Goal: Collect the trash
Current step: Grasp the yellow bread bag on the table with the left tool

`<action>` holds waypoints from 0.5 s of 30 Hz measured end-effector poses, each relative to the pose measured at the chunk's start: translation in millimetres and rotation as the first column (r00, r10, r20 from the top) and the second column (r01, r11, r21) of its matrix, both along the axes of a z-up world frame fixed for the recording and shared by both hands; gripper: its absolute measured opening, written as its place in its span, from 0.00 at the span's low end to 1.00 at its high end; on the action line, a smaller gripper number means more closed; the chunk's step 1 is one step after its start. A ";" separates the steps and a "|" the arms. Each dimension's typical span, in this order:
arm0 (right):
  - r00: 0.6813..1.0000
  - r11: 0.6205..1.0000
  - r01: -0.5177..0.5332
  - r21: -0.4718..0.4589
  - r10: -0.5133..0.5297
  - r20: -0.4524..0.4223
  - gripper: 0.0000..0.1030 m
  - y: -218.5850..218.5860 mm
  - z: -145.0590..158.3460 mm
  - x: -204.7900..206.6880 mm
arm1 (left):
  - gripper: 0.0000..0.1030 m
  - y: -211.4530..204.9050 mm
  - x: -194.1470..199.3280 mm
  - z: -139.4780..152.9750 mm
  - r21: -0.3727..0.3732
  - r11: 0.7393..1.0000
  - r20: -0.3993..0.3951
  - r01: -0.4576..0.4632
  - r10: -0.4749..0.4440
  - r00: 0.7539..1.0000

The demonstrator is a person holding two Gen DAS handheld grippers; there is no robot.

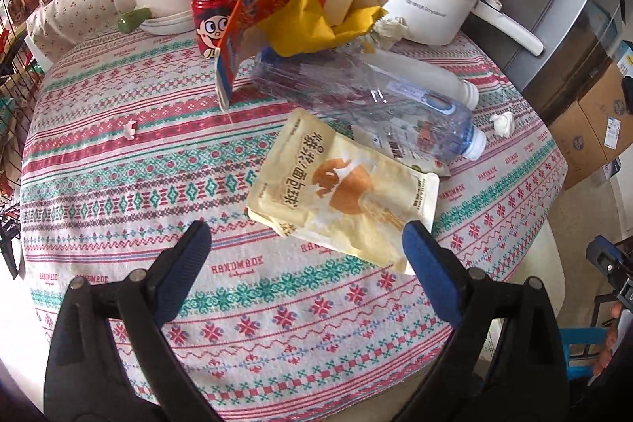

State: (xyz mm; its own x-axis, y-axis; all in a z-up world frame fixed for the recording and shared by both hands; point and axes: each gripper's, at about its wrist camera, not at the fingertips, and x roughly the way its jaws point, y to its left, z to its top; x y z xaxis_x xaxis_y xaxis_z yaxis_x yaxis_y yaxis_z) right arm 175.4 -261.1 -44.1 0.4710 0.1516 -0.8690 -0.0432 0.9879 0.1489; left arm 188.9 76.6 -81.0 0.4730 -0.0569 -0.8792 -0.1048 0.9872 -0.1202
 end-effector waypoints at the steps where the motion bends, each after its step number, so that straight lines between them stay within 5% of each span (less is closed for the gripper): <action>1: 1.000 1.000 -0.004 0.000 0.004 -0.004 0.74 3.0 -1.7 1.7 | 0.90 6.2 4.7 -4.2 -0.016 1.000 -0.007 -0.003 0.003 1.000; 9: 0.999 1.000 -0.029 -0.011 0.028 -0.026 0.74 21.4 -11.3 12.5 | 0.54 17.9 28.5 -40.3 -0.148 0.989 -0.073 -0.017 0.006 0.997; 13: 0.999 0.999 -0.031 -0.017 0.030 -0.034 0.74 27.9 -15.0 15.5 | 0.11 14.9 30.8 -44.7 -0.123 0.992 -0.078 -0.032 0.022 0.997; 15: 0.999 0.999 -0.034 -0.019 0.033 -0.037 0.74 31.3 -16.3 16.4 | 0.03 9.0 28.9 -38.2 -0.101 0.995 -0.054 -0.010 0.005 0.999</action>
